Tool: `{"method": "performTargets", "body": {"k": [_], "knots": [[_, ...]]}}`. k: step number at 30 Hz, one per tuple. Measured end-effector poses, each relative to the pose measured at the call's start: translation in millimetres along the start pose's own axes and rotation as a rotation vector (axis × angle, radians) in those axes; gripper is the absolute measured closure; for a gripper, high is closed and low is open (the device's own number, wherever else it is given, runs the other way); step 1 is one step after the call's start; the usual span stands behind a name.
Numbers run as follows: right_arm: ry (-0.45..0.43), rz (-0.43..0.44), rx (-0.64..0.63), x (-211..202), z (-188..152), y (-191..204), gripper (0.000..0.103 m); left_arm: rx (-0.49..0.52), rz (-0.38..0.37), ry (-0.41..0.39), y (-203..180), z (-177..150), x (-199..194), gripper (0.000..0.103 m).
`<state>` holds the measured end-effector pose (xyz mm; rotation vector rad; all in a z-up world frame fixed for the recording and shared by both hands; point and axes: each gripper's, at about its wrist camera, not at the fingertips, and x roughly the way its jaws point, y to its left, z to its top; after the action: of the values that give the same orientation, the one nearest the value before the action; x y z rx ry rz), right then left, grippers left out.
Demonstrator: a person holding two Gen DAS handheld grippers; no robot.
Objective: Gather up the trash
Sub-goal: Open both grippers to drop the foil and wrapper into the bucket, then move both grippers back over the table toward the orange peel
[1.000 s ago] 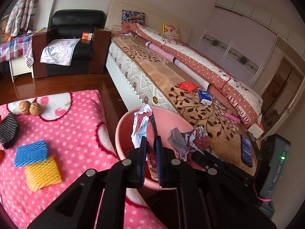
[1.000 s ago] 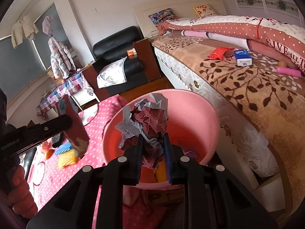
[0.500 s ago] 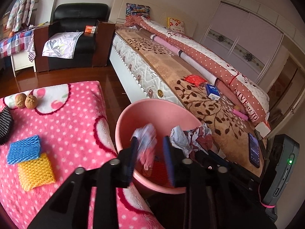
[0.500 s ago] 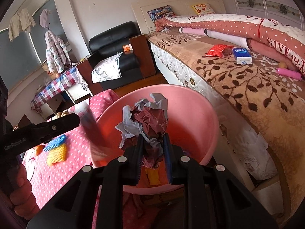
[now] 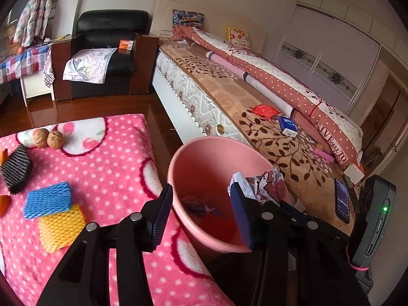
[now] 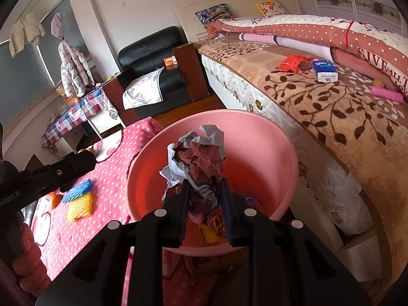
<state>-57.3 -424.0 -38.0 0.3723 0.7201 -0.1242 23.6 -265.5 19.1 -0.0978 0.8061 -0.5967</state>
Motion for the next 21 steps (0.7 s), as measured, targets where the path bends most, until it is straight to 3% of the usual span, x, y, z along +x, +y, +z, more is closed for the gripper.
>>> {"method": "performTargets", "body": {"k": [2, 4, 6, 21], "knots": [[0.002, 0.006, -0.006, -1, 0, 4, 0.078, -0.001, 0.008, -0.004, 3, 0, -5, 0.056], [0.005, 0.014, -0.011, -2, -1, 7, 0.068, -0.003, 0.017, -0.01, 6, -1, -10, 0.056], [0.004, 0.019, -0.016, -3, -1, 12, 0.066, -0.001, 0.029, -0.015, 9, -2, -15, 0.056], [-0.018, 0.058, -0.095, -20, -5, 57, 0.066, -0.025, 0.086, -0.057, 44, -16, -60, 0.056]]}}
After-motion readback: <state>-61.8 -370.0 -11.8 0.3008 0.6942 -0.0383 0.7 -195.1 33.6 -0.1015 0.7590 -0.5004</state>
